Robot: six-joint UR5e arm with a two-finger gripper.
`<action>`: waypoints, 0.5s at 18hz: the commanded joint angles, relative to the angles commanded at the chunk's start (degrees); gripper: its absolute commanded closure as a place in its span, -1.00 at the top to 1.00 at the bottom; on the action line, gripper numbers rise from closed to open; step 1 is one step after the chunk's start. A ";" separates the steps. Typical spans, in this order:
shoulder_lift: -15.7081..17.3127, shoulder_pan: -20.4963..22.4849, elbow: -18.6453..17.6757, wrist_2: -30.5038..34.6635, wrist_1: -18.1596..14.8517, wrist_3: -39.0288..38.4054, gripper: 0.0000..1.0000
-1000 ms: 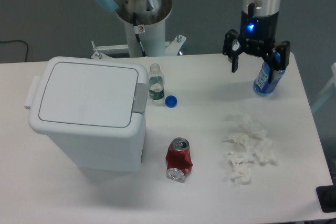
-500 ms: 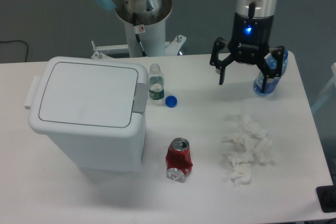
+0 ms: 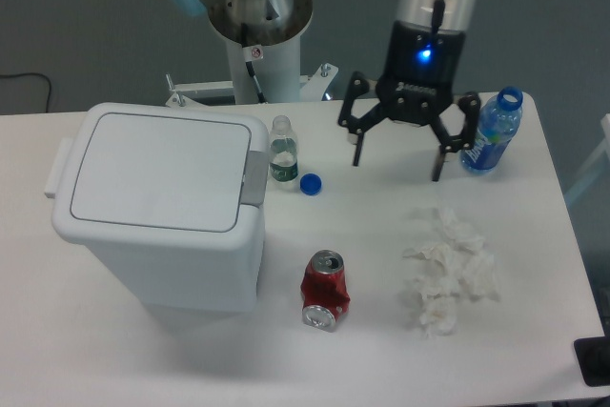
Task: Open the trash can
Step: 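Move the open gripper over to the trash can lid's raised tab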
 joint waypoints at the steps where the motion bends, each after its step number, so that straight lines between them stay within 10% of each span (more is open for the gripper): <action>1: -0.09 -0.53 0.00 0.00 0.00 -0.53 1.00; 9: -0.35 -3.60 -0.88 0.00 -0.09 -1.67 1.00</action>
